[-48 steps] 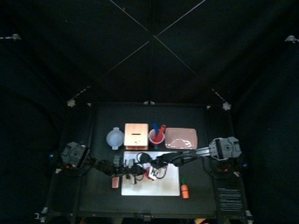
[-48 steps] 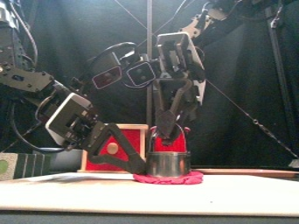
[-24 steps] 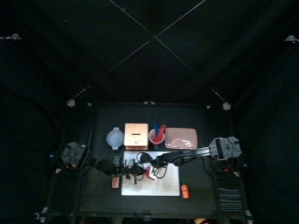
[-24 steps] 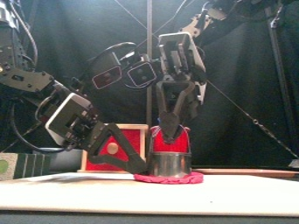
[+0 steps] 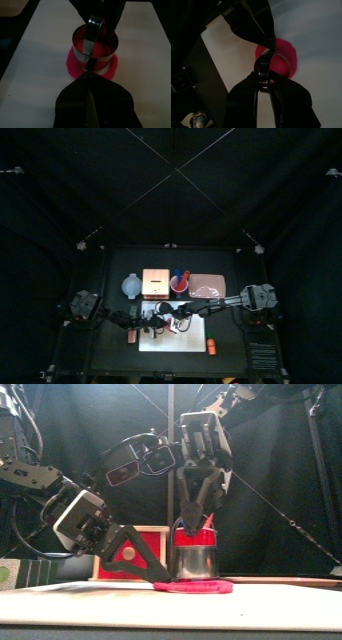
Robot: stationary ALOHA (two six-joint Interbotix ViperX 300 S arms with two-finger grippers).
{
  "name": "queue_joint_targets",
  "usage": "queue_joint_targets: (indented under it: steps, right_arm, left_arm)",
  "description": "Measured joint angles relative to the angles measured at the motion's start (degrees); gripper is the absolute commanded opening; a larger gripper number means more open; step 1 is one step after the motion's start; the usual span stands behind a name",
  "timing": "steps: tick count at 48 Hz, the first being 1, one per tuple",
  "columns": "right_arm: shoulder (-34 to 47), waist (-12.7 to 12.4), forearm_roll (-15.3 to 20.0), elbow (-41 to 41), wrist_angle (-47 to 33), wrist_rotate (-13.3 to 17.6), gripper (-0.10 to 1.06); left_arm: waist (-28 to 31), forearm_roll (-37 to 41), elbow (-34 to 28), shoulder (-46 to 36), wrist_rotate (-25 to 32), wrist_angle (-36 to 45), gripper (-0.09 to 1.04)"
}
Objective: Get the cutter from the drawer then cut the dough then place the extra dough in the bowl
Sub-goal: Place the extra dough in the bowl
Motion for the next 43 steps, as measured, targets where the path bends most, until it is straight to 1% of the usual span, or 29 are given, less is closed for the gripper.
queue_joint_targets:
  steps: [19,31,43]
  right_arm:
    - [-4.0,-1.1,-1.4,0.3,2.5,-0.2,0.54]
    - [-9.4,-1.4,-1.1,7.6,2.9,-0.1,0.54]
    - [-16.2,-1.5,0.6,17.8,-0.6,-0.1,0.54]
  left_arm:
    - [0.0,-0.4,-0.1,0.0,0.0,0.4,0.51]
    - [0.2,-1.0,0.4,-0.8,0.0,0.8,0.51]
    - [0.4,-1.1,1.3,-2.1,0.1,1.4,0.51]
